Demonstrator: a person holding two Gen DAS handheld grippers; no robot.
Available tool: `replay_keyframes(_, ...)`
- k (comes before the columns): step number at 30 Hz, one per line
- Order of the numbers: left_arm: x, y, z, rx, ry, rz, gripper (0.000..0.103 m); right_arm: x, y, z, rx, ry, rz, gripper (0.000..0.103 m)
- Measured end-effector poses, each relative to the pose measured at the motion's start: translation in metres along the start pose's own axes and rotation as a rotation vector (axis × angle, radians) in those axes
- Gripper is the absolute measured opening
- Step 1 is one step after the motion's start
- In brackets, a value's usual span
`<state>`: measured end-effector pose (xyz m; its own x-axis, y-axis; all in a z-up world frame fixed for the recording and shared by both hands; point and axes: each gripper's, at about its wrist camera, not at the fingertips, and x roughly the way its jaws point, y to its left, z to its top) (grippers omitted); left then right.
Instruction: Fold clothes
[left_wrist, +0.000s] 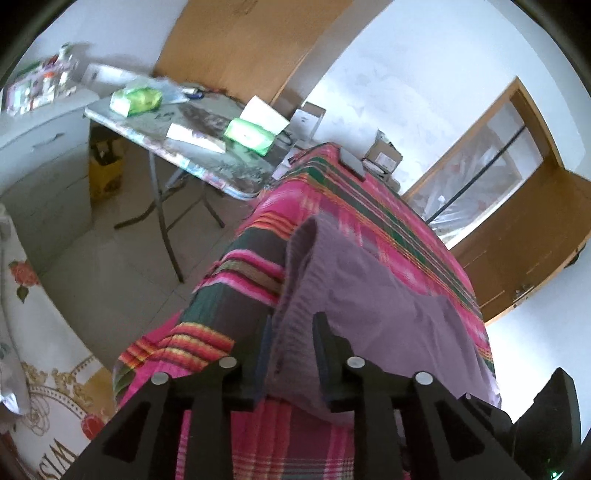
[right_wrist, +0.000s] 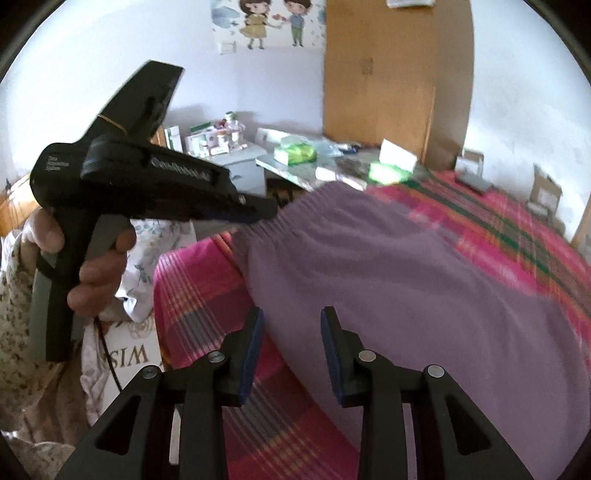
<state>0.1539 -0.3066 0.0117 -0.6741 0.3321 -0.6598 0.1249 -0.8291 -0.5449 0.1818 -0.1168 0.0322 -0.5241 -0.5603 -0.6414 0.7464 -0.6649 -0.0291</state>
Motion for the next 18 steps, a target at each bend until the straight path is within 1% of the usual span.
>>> replay_keyframes(4,0.003,0.014,0.0,-0.049,0.031,-0.007,0.028,0.013,0.012,0.012,-0.033,0.014,0.009,0.035)
replay_keyframes(5,0.004,0.017,0.001,-0.061,0.04,-0.012,0.03,0.016,0.015,0.014,-0.039,0.016,0.007,0.035)
replay_keyframes(10,0.006,0.02,0.002,-0.06,0.073,-0.021,0.03,0.035,0.032,0.025,-0.104,0.027,-0.014,0.035)
replay_keyframes(14,0.007,0.024,0.003,-0.078,0.096,-0.042,0.03,0.047,0.041,0.034,-0.126,0.04,-0.036,0.035)
replay_keyframes(16,0.008,0.026,0.004,-0.085,0.099,-0.052,0.03,0.056,0.045,0.038,-0.145,0.06,-0.065,0.035)
replay_keyframes(18,0.008,0.025,0.004,-0.079,0.104,-0.054,0.03,0.065,0.046,0.04,-0.153,0.087,-0.067,0.035)
